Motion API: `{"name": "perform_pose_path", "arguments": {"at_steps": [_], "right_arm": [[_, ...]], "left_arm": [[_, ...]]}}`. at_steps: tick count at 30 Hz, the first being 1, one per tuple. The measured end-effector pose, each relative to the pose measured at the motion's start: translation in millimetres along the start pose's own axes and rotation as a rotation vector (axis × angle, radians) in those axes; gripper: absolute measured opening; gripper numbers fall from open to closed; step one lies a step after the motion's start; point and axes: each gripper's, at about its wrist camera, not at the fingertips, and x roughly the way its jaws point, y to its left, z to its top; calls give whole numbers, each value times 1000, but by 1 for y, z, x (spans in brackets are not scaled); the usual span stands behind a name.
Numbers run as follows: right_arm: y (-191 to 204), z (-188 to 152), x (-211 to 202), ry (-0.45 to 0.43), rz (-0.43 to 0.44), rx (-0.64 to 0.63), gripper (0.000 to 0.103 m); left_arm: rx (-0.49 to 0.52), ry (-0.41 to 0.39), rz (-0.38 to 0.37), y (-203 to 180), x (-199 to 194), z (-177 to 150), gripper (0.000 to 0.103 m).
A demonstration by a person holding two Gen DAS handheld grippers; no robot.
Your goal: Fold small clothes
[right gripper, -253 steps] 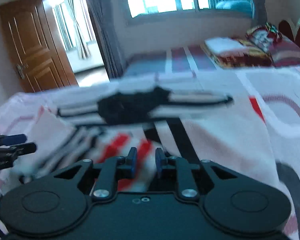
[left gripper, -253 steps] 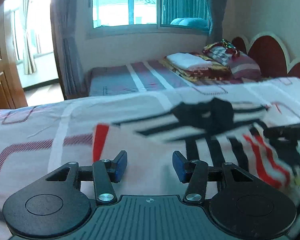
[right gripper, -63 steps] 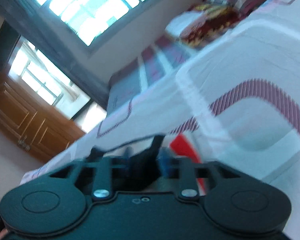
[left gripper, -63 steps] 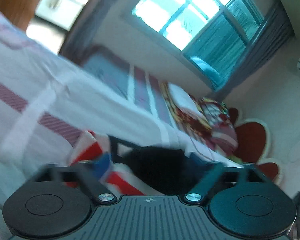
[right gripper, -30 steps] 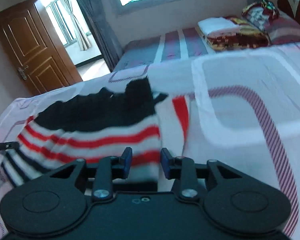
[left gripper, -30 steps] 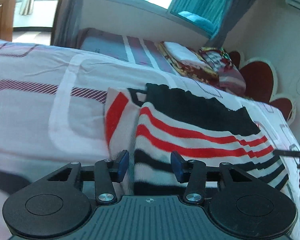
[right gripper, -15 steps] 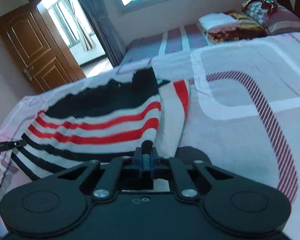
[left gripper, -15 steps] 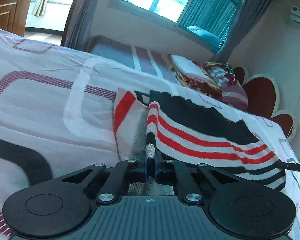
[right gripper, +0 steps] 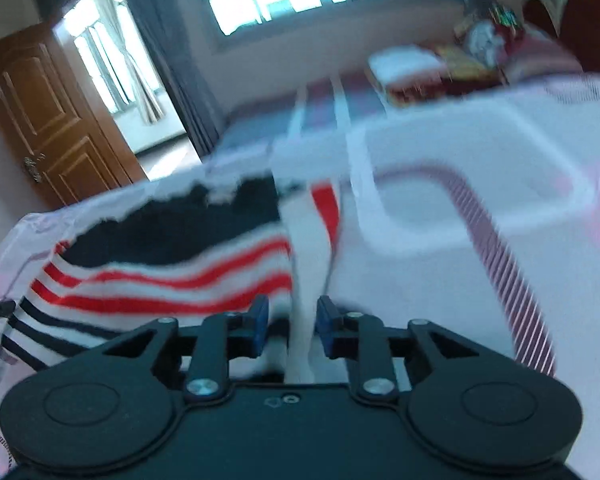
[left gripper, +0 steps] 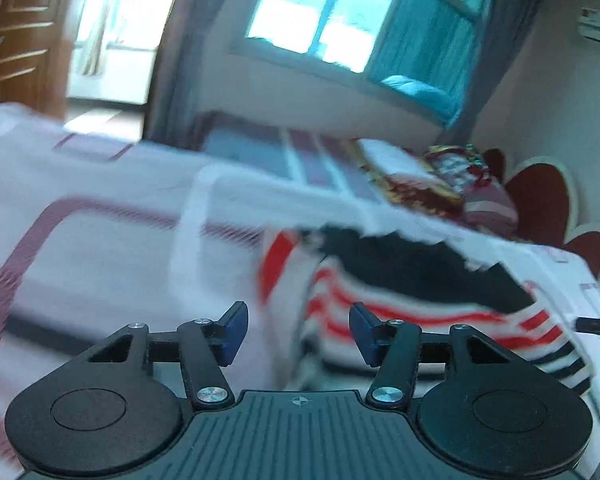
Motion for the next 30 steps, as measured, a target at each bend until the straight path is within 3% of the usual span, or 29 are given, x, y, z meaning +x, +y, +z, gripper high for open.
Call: {"name": "perform_pose_path", "arguments": {"at_steps": [3,7,10,12,14,16,19,20,23,24,27,30], "right_arm": [[3,19,26,-8,-5,20,30],[47,29,73,16,3,-85,29],[91,26,106,25,-45,-248,29],[117,23,121,47,-24,-354,30],[141,15,133,56,-13,-497,42],[141,12,146,64,-86,-559,47],[89,32,142,45,-232,-407,44],[76,35,138,43,-267,-378,38],[76,38,109,13,-244,-334,43],[82,34,95,-18,-200,-335,44],[122,9,81,-7,-63,-395,43],[157,-19,92,48,-5,-488,43]], "left_arm": [[65,16,-95,-32,30,13,55],[127,34,-128,-81,84,19,55],[160,110,-134,-109,128,20,55],[198,136,-149,-124,143,17,55],[243,156,-87,-129,151,12,55],[272,136,-46,-116,148,8,55],[269,120,-14,-87,136,14,55],[258,119,-19,-83,131,17,55],[258,67,19,-98,104,19,55],[253,53,-11,-103,96,16,56],[293,45,-73,-145,87,-2,80],[360,96,-79,-173,91,-26,80]]}}
